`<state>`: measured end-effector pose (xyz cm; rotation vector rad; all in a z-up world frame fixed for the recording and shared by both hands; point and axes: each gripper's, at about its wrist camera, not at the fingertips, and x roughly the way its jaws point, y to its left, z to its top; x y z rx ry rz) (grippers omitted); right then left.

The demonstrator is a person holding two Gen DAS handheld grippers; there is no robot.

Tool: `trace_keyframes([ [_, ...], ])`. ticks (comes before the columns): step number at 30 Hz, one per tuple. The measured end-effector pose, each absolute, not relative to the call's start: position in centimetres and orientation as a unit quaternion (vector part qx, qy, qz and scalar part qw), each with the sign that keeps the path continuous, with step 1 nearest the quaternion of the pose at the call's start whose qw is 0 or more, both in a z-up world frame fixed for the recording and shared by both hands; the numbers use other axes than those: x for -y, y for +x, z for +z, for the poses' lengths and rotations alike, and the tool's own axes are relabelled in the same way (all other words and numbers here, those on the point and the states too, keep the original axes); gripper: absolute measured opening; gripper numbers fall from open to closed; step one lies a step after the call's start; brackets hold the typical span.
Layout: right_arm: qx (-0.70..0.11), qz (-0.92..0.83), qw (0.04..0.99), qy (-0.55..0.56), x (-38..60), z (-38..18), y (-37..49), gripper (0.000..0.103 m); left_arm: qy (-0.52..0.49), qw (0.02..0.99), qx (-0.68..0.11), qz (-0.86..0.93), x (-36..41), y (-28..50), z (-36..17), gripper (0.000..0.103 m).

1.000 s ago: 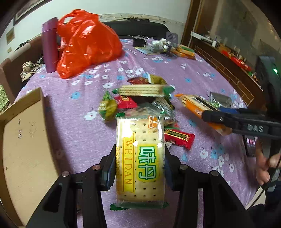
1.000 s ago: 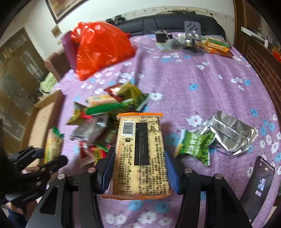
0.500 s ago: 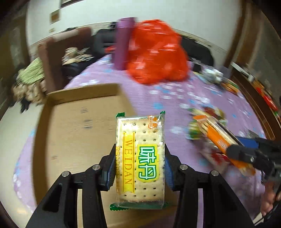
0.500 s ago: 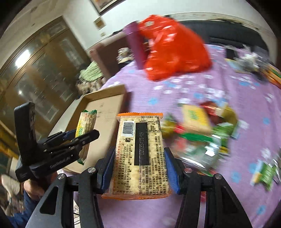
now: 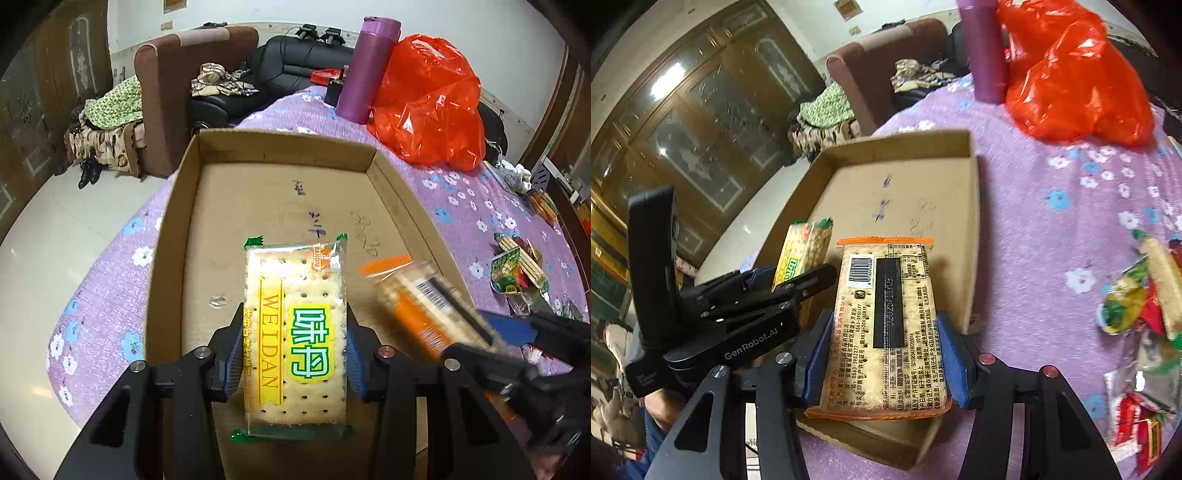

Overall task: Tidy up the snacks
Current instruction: 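Carry both cracker packs into the cardboard tray and open both grippers, then grasp the silver foil pouch with the right gripper while the left grasps the green pea packet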

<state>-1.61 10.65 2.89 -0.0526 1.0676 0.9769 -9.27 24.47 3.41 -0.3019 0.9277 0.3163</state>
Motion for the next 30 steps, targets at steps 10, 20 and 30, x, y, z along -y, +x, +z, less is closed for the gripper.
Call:
trace_keyframes([
  [10,-0.480,0.446,0.753,-0.054,-11.0,2.5,-2.4,0.060,-0.142,0.868,-0.449,0.154,-23.9,-9.3,3.5,0.055],
  [20,-0.453,0.433,0.780,0.004,-2.4,5.8,-2.3,0.060,-0.130,0.894,-0.414,0.113,-19.7,-8.9,7.1,0.060],
  [30,-0.462,0.223,0.855,0.079,18.9,6.2,2.8,0.060,-0.079,0.903,-0.420,-0.043,-6.5,-5.0,7.6,0.062],
])
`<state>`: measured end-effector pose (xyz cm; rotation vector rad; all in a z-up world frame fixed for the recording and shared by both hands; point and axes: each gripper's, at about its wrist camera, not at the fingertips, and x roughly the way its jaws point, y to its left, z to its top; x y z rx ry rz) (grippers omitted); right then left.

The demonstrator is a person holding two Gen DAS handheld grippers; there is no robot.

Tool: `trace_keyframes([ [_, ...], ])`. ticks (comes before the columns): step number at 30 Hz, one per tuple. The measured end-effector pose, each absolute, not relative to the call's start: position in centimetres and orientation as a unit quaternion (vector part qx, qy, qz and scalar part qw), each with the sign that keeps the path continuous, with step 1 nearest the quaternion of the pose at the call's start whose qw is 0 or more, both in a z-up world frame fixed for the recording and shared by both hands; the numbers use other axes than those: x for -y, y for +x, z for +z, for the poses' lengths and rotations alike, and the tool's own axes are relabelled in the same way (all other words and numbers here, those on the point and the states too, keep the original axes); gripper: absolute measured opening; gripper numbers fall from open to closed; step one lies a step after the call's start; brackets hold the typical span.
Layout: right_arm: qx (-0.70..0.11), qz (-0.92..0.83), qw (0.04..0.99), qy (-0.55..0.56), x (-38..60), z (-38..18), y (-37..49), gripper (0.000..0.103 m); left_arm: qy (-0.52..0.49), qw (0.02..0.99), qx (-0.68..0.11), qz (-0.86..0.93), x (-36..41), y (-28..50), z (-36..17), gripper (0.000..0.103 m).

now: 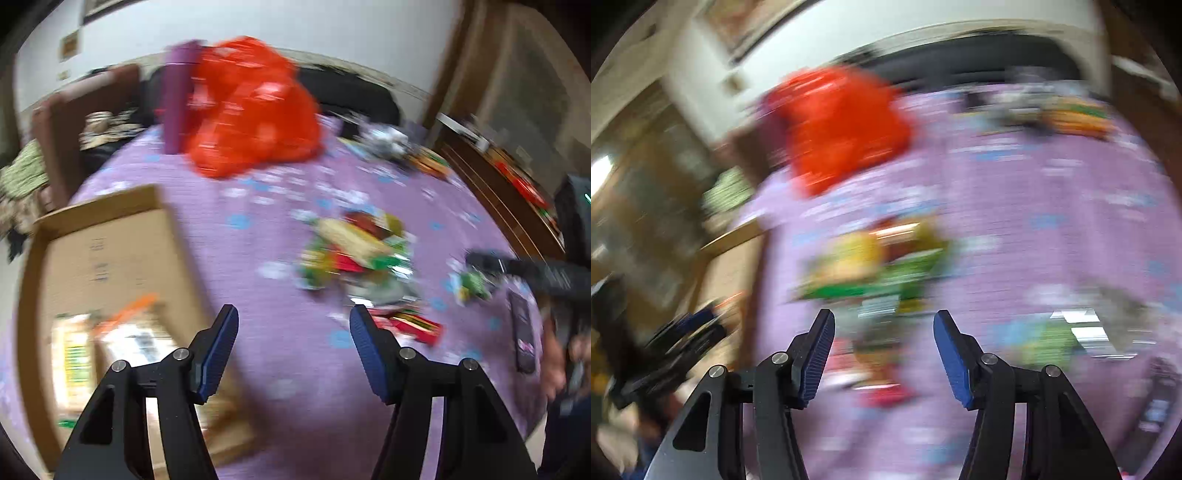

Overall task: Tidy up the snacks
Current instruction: 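Grasp the silver foil pouch with the right gripper while the left grasps the green pea packet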

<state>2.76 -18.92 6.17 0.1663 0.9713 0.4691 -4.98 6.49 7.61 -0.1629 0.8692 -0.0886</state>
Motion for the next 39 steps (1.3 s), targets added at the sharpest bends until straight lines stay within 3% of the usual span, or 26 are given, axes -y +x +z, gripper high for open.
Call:
trace_keyframes([
  [5,-0.472,0.083,0.877,0.040,26.6,5.8,6.8,0.065,-0.056,0.888,-0.444,-0.109,-0.1,-3.7,6.2,0.062],
  [11,-0.515,0.037,0.855,0.039,29.7,2.5,10.2,0.065,-0.044,0.875,-0.465,-0.129,2.9,-3.0,4.9,0.062],
  [20,-0.547,0.183,0.815,0.046,24.7,0.6,6.6,0.067,-0.033,0.873,-0.470,-0.126,3.7,-2.4,4.9,0.062],
  [29,-0.523,0.146,0.840,0.022,23.1,0.1,7.1,0.067,-0.012,0.874,-0.468,-0.133,5.6,-1.5,5.3,0.062],
  [37,-0.512,0.155,0.845,-0.007,21.7,-0.7,6.6,0.067,0.007,0.879,-0.460,-0.127,6.9,0.0,6.0,0.069],
  [39,-0.510,0.149,0.847,-0.008,21.9,-0.8,6.6,0.063,0.006,0.877,-0.462,-0.127,7.2,0.5,5.9,0.069],
])
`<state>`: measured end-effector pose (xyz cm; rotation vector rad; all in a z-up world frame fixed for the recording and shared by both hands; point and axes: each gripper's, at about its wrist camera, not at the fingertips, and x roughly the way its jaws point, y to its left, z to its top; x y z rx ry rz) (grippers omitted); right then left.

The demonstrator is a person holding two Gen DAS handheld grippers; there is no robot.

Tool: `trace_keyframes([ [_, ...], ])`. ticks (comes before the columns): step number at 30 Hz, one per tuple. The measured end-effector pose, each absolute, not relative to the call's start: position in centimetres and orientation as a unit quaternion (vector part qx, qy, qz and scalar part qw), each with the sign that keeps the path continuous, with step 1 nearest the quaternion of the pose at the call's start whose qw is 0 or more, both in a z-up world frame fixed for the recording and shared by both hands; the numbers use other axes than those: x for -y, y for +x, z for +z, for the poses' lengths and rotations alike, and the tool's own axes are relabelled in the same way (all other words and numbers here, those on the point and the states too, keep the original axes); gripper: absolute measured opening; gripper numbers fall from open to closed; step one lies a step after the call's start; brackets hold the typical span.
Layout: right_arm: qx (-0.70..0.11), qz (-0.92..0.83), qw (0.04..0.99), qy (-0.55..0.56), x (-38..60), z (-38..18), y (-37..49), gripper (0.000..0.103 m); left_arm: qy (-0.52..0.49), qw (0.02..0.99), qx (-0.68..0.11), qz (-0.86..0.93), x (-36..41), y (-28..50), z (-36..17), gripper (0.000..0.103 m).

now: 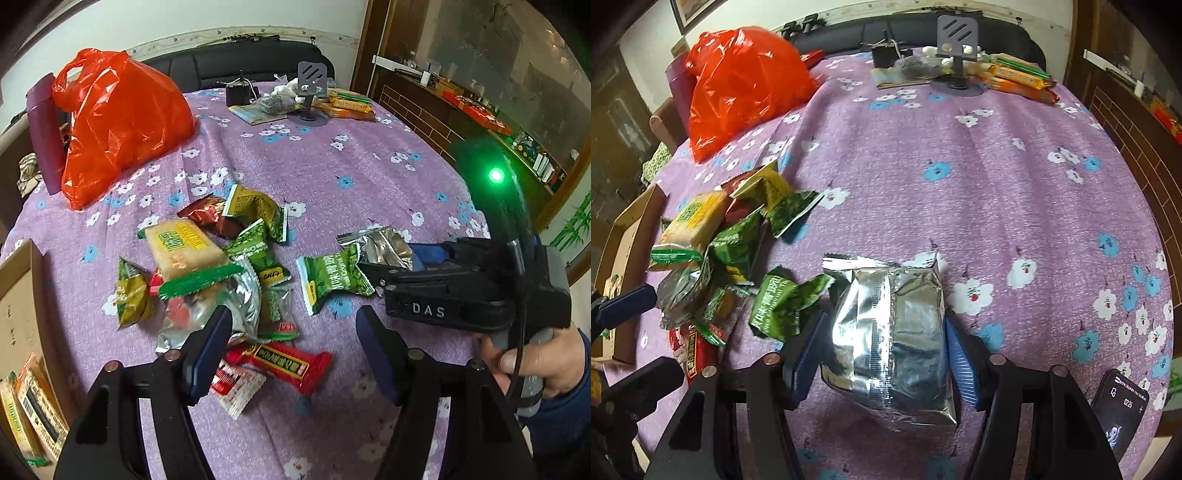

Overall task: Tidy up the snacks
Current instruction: 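Grasp the silver foil pouch with the right gripper while the left grasps the green pea packet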

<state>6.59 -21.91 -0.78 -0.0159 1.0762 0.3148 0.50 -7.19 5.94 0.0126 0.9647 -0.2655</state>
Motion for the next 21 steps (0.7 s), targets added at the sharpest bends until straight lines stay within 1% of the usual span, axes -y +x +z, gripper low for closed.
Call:
trace_keyframes([
  [2,-0.508,0.139,0.850,-0.011,22.2,-0.7,6.5,0.063,0.010,0.876,-0.464,-0.127,7.6,0.9,5.8,0.069],
  [5,-0.497,0.128,0.857,0.031,23.6,-0.5,6.3,0.062,0.014,0.871,-0.472,-0.135,8.5,1.8,5.2,0.069],
  [10,-0.444,0.095,0.886,0.091,25.9,1.1,5.7,0.062,0.027,0.869,-0.476,-0.130,10.2,3.3,4.2,0.068],
  [14,-0.420,0.080,0.898,0.105,26.6,1.5,5.4,0.062,0.030,0.864,-0.484,-0.137,11.4,4.6,3.4,0.067],
  [17,-0.417,0.080,0.899,0.110,26.7,1.2,5.5,0.062,0.049,0.860,-0.490,-0.133,12.6,5.5,2.3,0.060],
  [18,-0.418,0.083,0.898,0.111,26.8,1.1,5.6,0.062,0.052,0.857,-0.495,-0.133,12.9,5.8,1.8,0.057],
  [20,-0.417,0.087,0.898,0.108,26.7,0.9,5.6,0.062,0.060,0.859,-0.493,-0.124,13.2,6.3,1.3,0.054],
  [21,-0.417,0.090,0.898,0.108,26.7,0.8,5.6,0.062,0.062,0.859,-0.494,-0.123,13.4,6.4,1.1,0.051],
])
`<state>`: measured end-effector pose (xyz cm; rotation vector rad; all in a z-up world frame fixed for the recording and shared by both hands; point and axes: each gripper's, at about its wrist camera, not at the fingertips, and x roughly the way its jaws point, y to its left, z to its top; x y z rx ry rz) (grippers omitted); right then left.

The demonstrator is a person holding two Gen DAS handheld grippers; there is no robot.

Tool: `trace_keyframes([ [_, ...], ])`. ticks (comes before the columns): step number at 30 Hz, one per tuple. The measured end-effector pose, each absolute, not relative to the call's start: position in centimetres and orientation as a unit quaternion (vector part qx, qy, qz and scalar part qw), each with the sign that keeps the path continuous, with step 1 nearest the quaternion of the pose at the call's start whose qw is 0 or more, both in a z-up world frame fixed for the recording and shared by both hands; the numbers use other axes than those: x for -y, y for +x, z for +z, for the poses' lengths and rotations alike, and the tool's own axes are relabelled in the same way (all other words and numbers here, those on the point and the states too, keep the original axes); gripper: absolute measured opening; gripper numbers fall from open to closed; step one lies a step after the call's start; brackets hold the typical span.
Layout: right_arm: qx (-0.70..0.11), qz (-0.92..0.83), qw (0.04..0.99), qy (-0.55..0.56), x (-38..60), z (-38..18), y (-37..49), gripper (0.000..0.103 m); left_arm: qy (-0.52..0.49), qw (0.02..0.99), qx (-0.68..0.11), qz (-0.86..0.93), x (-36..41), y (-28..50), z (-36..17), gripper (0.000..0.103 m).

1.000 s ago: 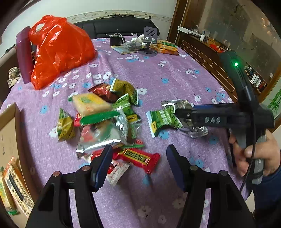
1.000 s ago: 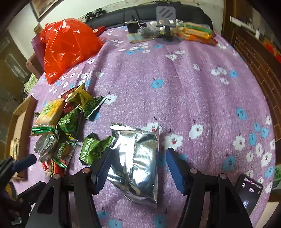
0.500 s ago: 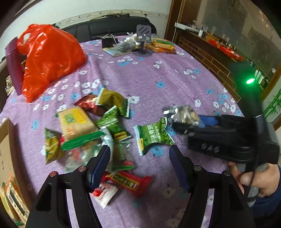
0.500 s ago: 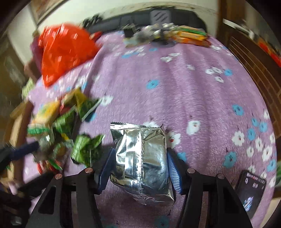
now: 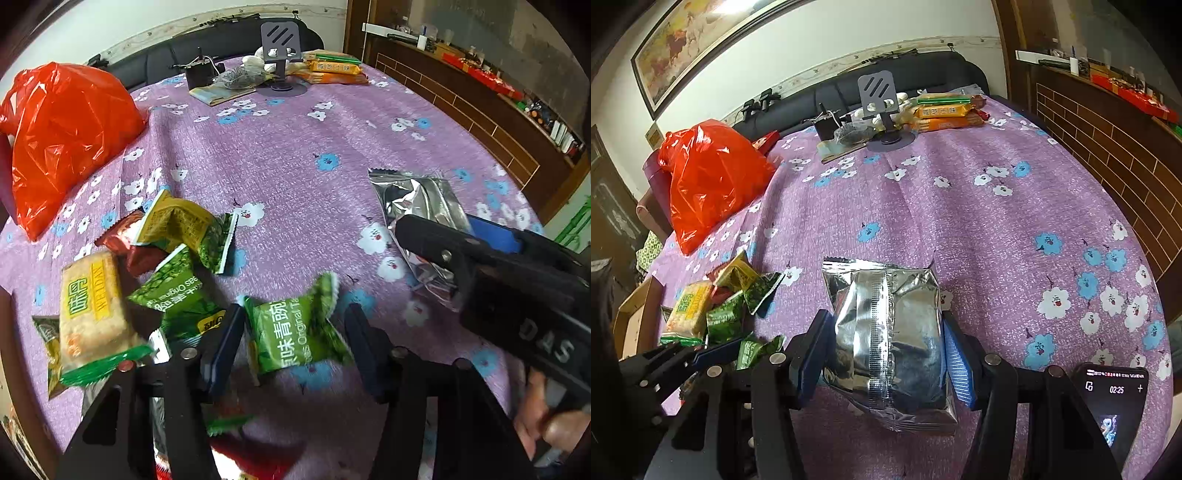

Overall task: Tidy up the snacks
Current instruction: 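Grasp the silver foil pouch with the right gripper while the left grasps the green pea packet, then carry the pea packet and foil pouch into the tray and release both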

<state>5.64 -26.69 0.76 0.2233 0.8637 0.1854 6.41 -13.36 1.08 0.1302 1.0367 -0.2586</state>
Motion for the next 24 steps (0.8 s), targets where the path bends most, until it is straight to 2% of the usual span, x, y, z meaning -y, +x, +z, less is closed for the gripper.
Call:
trace_keyframes([
  [3,-0.415,0.095,0.898,0.107,26.6,0.5,5.7,0.062,0.066,0.865,-0.483,-0.116,13.5,6.6,0.8,0.041],
  [7,-0.409,0.104,0.901,0.097,26.1,0.4,5.3,0.062,0.066,0.869,-0.478,-0.112,13.5,6.6,0.7,0.038],
  [24,-0.383,0.117,0.911,0.099,26.0,1.8,4.2,0.062,0.022,0.880,-0.463,-0.109,11.1,4.6,4.2,0.037],
])
